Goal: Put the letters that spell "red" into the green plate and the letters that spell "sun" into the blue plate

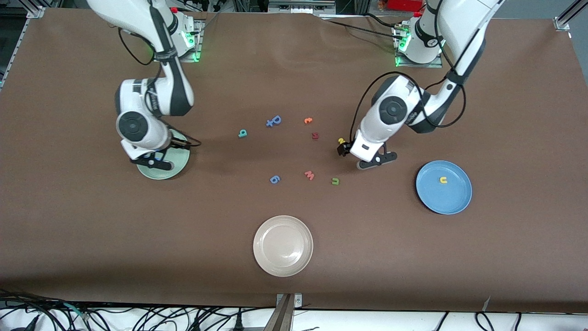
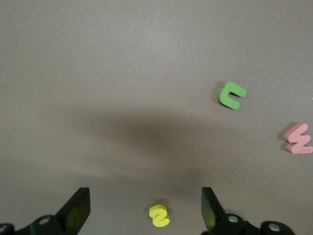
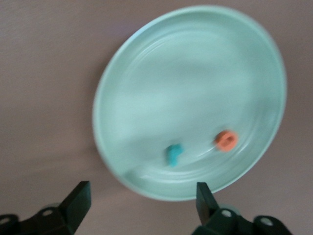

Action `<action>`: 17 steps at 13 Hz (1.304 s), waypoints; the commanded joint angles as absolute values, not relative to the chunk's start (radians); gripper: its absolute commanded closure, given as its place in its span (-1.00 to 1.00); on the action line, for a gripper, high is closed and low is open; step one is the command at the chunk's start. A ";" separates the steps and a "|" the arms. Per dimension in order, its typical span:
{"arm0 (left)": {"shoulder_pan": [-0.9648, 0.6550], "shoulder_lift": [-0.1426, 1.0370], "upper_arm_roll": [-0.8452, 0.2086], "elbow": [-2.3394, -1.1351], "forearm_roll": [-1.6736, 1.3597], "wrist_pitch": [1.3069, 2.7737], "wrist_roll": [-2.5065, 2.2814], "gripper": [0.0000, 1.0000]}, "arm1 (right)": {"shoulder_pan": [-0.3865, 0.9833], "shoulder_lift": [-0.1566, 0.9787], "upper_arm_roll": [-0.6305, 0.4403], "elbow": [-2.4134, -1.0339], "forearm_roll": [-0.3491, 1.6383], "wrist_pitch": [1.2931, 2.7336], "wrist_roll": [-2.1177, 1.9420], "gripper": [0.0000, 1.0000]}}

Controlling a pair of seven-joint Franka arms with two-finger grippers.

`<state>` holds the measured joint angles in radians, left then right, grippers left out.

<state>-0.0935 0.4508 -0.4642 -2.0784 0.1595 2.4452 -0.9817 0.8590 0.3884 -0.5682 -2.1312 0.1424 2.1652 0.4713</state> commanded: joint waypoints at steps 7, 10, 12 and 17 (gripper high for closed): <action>-0.152 0.495 -0.463 -2.125 0.225 2.529 -1.134 -1.00 | 0.864 0.393 -0.241 -2.152 0.150 2.428 1.340 -0.69; -0.158 0.502 -0.462 -2.157 0.225 2.583 -1.147 -1.00 | 0.876 0.411 -0.212 -2.177 0.149 2.496 1.459 -0.68; -0.167 0.502 -0.462 -2.190 0.225 2.631 -1.164 -1.00 | 0.908 0.426 -0.207 -2.192 0.147 2.506 1.483 -0.66; -0.173 0.523 -0.462 -2.206 0.395 2.658 -1.328 -0.67 | 0.911 0.430 -0.207 -2.240 0.146 2.565 1.494 -0.45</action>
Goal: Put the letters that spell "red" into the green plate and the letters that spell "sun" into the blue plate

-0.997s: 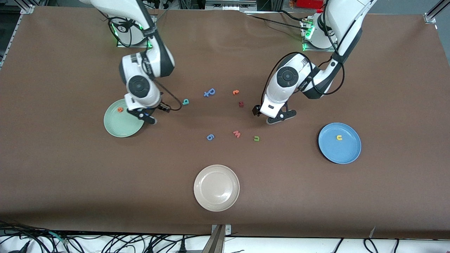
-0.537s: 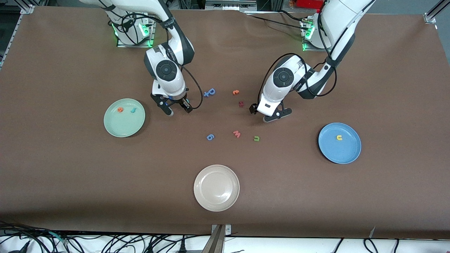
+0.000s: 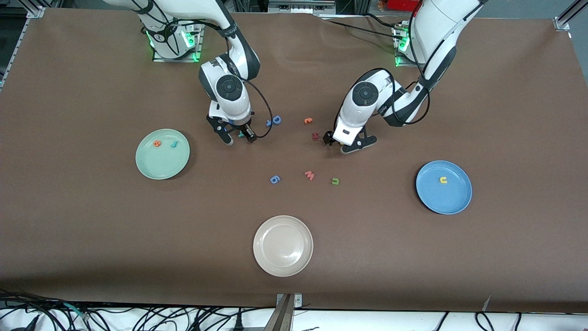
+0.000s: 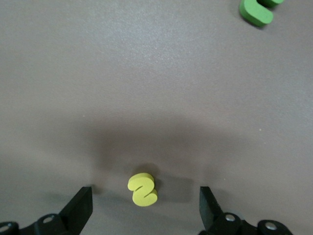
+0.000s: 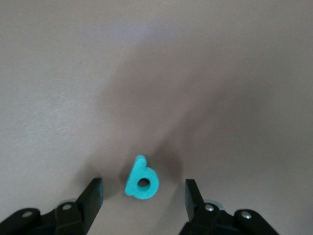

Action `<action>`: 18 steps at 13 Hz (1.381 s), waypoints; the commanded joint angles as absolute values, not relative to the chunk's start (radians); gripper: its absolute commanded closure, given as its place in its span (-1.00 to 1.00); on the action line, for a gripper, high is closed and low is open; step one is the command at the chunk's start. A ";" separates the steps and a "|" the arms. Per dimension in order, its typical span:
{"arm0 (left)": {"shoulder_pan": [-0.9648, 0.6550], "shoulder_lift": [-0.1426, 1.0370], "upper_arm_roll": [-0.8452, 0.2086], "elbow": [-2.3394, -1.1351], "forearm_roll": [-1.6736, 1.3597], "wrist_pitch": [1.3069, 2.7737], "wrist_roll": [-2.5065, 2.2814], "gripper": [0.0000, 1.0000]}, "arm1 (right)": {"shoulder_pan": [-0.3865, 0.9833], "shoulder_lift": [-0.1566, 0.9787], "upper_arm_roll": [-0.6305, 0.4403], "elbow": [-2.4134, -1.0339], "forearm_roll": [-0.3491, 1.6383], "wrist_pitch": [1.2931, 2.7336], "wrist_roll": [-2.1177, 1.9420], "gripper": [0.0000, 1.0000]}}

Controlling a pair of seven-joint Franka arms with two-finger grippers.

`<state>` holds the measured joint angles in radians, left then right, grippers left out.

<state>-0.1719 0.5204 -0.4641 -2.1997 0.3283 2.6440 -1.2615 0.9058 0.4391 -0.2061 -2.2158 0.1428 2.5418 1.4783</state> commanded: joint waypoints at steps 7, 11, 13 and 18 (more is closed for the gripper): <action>-0.172 0.525 -0.463 -2.203 0.399 2.658 -1.339 0.33 | 0.910 0.428 -0.210 -2.238 0.147 2.566 1.500 0.35; -0.167 0.523 -0.463 -2.194 0.400 2.651 -1.329 0.49 | 0.910 0.417 -0.225 -2.230 0.147 2.550 1.497 0.91; -0.163 0.520 -0.462 -2.158 0.399 2.591 -1.292 0.51 | 0.910 0.391 -0.265 -2.205 0.140 2.455 1.453 0.91; -0.079 0.520 -0.465 -2.005 0.371 2.380 -1.148 0.55 | 0.910 0.333 -0.446 -2.105 0.129 2.122 1.117 0.91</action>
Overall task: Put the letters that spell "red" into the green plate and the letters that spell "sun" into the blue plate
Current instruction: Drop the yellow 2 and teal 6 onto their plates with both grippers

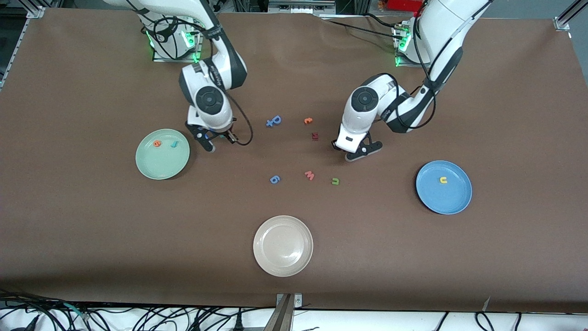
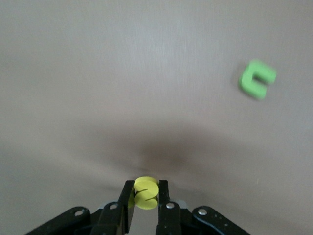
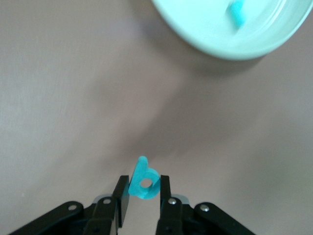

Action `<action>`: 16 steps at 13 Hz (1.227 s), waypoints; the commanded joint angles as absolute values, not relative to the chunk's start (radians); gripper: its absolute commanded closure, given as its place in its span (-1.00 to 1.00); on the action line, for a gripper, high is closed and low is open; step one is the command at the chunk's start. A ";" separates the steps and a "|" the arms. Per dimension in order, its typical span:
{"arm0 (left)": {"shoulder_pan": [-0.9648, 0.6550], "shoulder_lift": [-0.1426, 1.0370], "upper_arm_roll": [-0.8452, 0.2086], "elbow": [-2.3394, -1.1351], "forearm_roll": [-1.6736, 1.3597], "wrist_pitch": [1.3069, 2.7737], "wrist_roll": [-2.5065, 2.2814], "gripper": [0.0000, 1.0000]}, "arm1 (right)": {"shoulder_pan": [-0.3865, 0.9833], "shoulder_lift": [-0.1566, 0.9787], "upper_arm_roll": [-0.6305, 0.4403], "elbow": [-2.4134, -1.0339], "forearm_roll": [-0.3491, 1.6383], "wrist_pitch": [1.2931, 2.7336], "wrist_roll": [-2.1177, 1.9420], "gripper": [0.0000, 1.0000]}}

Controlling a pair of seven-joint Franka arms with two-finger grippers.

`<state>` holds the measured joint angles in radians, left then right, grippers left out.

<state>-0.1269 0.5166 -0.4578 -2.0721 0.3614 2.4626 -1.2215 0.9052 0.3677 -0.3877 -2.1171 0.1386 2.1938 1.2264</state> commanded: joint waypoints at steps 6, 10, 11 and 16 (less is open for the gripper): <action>0.205 0.525 -0.459 -1.796 0.245 2.030 -0.498 0.56 | 0.897 0.362 -0.653 -2.105 0.129 2.105 0.740 0.88; 0.336 0.600 -0.454 -1.754 0.276 2.039 -0.221 0.53 | 0.870 0.448 -0.699 -2.105 0.132 2.204 0.620 0.84; 0.339 0.618 -0.454 -1.740 0.306 2.039 -0.204 0.18 | 0.868 0.460 -0.701 -2.103 0.133 2.224 0.608 0.72; 0.301 0.638 -0.463 -1.675 0.277 2.037 -0.251 -1.00 | 0.854 0.456 -0.704 -1.996 0.133 2.142 0.606 -0.99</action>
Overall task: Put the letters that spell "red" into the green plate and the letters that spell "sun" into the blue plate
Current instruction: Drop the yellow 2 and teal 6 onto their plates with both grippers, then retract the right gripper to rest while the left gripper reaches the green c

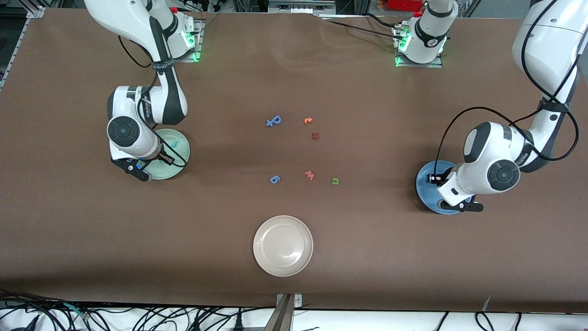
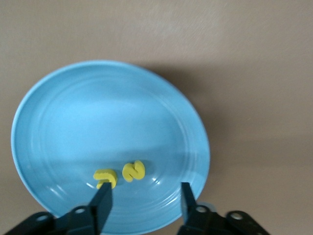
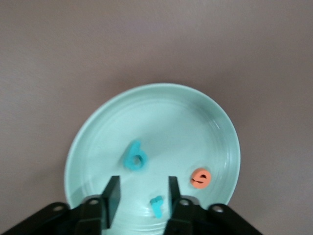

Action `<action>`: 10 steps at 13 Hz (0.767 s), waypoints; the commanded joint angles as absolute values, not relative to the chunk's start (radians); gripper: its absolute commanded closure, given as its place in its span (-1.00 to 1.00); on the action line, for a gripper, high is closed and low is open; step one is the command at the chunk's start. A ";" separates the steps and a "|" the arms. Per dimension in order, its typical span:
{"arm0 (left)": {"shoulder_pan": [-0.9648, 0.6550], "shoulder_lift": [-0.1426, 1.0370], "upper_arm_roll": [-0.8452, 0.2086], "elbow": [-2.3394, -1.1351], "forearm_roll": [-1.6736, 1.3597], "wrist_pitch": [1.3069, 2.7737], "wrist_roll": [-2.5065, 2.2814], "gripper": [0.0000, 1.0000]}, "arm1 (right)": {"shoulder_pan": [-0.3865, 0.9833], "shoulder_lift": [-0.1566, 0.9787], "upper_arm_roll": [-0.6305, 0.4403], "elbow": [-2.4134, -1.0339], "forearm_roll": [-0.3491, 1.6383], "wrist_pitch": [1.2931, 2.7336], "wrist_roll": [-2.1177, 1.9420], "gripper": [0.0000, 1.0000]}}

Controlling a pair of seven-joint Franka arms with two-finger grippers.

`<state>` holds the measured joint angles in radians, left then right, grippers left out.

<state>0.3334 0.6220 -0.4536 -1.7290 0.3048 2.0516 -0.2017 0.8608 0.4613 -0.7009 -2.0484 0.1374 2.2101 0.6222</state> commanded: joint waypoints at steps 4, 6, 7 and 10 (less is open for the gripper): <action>0.116 0.646 -0.463 -1.657 0.186 2.115 -0.539 -1.00 | 0.856 0.436 -0.706 -1.776 0.140 1.800 0.601 -0.99; 0.046 0.653 -0.462 -1.657 0.189 2.149 -0.618 -1.00 | 0.853 0.414 -0.721 -1.660 0.149 1.650 0.537 -1.00; 0.007 0.666 -0.462 -1.657 0.201 2.170 -0.620 -1.00 | 0.853 0.394 -0.726 -1.632 0.149 1.637 0.470 -1.00; -0.076 0.715 -0.457 -1.655 0.262 2.243 -0.604 -0.98 | 0.851 0.297 -0.750 -1.598 0.150 1.628 0.393 -1.00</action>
